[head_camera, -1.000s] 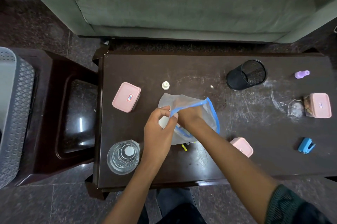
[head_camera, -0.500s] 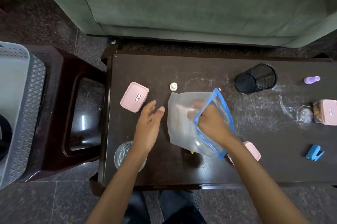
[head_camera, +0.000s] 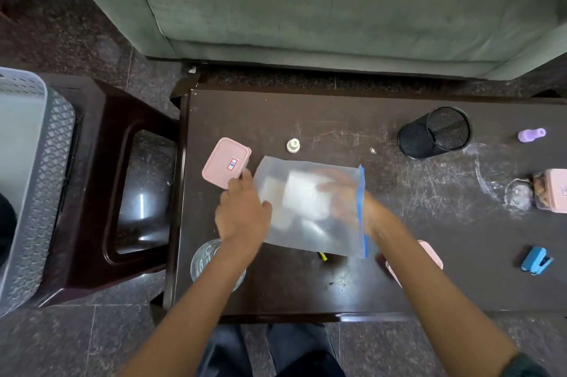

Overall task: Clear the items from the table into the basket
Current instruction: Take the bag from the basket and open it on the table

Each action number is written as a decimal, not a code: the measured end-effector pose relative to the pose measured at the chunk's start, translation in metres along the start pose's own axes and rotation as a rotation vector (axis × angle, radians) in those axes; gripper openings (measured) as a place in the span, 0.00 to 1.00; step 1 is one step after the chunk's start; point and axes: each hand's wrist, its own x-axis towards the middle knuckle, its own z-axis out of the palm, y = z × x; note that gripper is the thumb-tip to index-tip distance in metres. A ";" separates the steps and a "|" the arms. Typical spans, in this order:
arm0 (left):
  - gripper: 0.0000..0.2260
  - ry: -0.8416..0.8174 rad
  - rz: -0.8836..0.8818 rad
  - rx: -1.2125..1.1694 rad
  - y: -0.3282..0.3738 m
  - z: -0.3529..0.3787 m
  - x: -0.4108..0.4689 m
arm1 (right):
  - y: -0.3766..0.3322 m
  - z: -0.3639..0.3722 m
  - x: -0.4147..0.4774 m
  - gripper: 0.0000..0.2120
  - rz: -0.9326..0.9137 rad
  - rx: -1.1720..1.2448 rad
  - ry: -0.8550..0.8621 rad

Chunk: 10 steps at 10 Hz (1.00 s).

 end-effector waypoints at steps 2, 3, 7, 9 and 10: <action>0.30 -0.276 0.189 0.171 0.018 0.031 -0.021 | 0.014 -0.002 0.019 0.16 -0.047 -0.169 -0.027; 0.30 -0.327 0.202 0.327 0.014 0.046 -0.015 | 0.008 -0.028 0.016 0.15 -0.016 -0.091 -0.002; 0.24 -0.016 0.248 0.431 0.028 0.044 -0.017 | 0.009 -0.095 -0.066 0.14 -0.276 0.301 0.364; 0.09 -0.217 0.265 -0.898 0.090 0.018 -0.039 | 0.005 -0.065 -0.073 0.11 -0.214 0.467 0.204; 0.07 -0.259 0.197 -1.025 0.105 0.012 -0.035 | 0.003 -0.054 -0.068 0.11 -0.186 0.445 0.175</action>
